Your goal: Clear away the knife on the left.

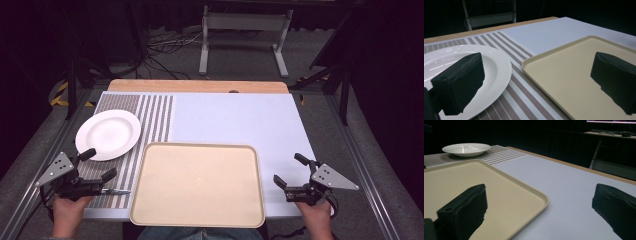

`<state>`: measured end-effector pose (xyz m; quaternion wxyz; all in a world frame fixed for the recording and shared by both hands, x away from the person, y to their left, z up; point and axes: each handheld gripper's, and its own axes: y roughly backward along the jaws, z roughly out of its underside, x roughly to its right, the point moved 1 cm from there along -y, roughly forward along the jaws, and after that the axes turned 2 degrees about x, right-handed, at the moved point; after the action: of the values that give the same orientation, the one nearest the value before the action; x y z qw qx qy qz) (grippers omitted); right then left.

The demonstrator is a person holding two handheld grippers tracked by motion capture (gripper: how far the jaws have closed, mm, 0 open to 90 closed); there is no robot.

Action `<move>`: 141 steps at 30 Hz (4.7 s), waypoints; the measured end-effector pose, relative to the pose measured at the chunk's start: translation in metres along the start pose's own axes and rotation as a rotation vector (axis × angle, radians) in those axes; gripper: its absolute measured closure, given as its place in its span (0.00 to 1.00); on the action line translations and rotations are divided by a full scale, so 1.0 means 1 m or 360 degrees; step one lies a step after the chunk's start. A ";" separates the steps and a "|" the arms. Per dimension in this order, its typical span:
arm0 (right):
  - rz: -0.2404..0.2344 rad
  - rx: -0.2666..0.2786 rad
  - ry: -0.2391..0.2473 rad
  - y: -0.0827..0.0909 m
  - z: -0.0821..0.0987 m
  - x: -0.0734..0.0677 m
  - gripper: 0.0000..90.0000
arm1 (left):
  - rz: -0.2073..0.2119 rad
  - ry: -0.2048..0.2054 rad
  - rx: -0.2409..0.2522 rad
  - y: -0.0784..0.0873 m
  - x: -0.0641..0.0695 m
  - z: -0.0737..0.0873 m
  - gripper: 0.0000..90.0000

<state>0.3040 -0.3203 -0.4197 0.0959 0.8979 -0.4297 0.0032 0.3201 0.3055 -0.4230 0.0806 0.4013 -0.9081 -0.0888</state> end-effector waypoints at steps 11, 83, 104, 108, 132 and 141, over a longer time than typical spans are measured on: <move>-0.0006 -0.0020 -0.0047 -0.005 0.002 0.002 0.00 | 0.0080 -0.0215 -0.0252 0.007 -0.006 -0.031 0.02; -0.0157 -0.0053 -0.0126 -0.006 0.005 0.000 0.02 | 0.0519 -0.0886 -0.1928 -0.026 -0.018 -0.027 0.12; -0.0190 -0.0073 -0.0131 -0.009 0.006 -0.001 0.02 | 0.0552 -0.1166 -0.2097 -0.033 -0.024 -0.006 0.48; -0.0205 -0.0084 -0.0136 -0.010 0.007 -0.001 0.02 | 0.0580 -0.1306 -0.2088 -0.031 -0.022 -0.003 0.58; -0.0216 -0.0071 -0.0133 -0.008 0.006 -0.002 0.02 | 0.0723 -0.1295 -0.2106 -0.034 -0.026 0.004 0.86; -0.0226 -0.0077 -0.0132 -0.009 0.006 -0.002 0.03 | 0.0711 -0.1298 -0.2078 -0.032 -0.027 0.004 0.86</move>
<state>0.3094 -0.3147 -0.4273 0.0996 0.9228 -0.3685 -0.0513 0.3599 0.3046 -0.4360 -0.0233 0.0177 -0.6896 -0.7236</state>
